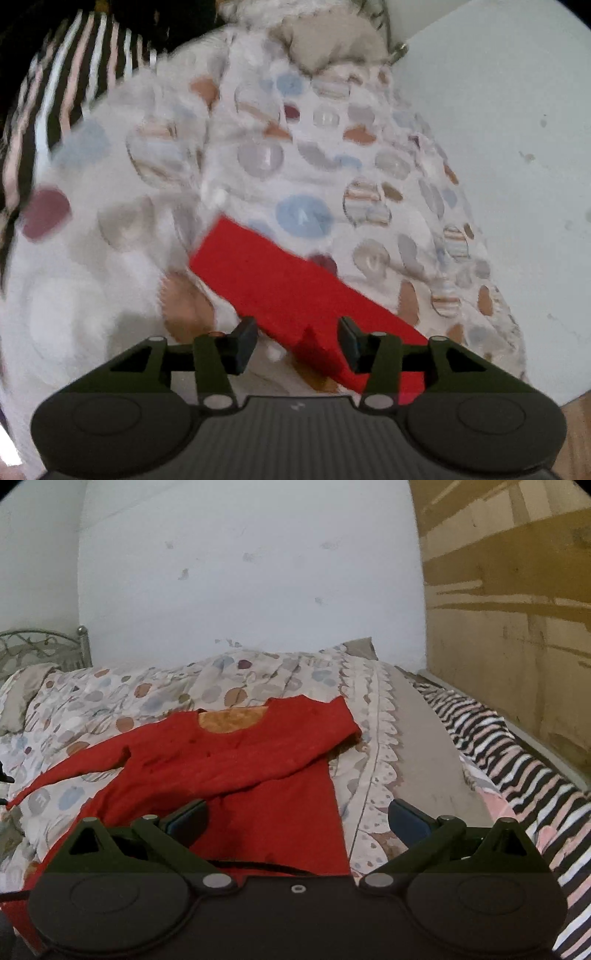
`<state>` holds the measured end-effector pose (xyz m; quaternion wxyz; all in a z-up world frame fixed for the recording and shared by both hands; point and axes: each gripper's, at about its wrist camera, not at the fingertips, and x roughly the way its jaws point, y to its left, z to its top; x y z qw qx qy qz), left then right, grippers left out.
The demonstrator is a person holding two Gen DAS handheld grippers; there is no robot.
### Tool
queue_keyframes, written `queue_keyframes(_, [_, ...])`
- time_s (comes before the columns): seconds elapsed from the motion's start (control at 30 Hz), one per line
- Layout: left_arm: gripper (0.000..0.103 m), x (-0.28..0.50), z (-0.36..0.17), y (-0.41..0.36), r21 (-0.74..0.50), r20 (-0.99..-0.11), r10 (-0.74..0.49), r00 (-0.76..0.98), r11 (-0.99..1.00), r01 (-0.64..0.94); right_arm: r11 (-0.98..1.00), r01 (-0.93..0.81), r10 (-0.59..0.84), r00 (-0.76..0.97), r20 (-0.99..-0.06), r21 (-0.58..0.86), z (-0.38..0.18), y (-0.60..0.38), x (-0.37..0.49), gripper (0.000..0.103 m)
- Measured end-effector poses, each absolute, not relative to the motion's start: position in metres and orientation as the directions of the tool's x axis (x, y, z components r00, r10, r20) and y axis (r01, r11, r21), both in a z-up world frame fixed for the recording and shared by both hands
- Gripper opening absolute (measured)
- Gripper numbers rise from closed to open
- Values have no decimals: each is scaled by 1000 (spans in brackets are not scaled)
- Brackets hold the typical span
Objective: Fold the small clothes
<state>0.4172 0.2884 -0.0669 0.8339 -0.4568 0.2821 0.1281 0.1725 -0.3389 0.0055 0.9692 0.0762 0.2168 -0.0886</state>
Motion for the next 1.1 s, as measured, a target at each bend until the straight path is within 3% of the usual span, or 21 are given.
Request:
queue_keyframes(0.23, [52,448,-90,294,-718,-643,-107,758,431,-547,981,183,-142,907,-396,68,15,-334,171,103])
queue_keyframes(0.43, [51,452,-99,300,-710,-650,-40,759,388,-587,983,169,-133,920,-368,68,24,-335,181,103])
queue_keyframes(0.47, [46,453,-97,300,-701,-651,-18,759,399,-591,984,165,-126,920,-370,74,23,-335,183,103])
queue_keyframes(0.5, [32,454,-94,299,-686,-653,8,757,417,-596,984,162,-122,920,-372,76,23,-334,184,103])
queue_keyframes(0.57, [14,458,-85,298,-657,-653,44,756,463,-594,986,152,-112,919,-378,75,20,-331,186,103])
queue_keyframes(0.67, [7,465,-61,289,-591,-629,103,771,580,-560,988,139,-105,917,-385,60,16,-327,187,103])
queue_keyframes(0.77, [5,475,-24,264,-478,-551,171,817,738,-476,987,144,-107,917,-383,68,15,-326,187,103])
queue_keyframes(0.87, [5,479,19,226,-373,-416,153,897,870,-321,983,162,-118,919,-376,88,13,-329,186,103])
queue_keyframes(0.97, [5,477,57,180,-278,-276,56,960,951,-135,976,188,-137,919,-368,107,12,-337,183,103])
queue_keyframes(1.1, [5,464,91,115,-146,-133,-164,977,979,144,968,221,-164,918,-362,120,14,-347,180,103])
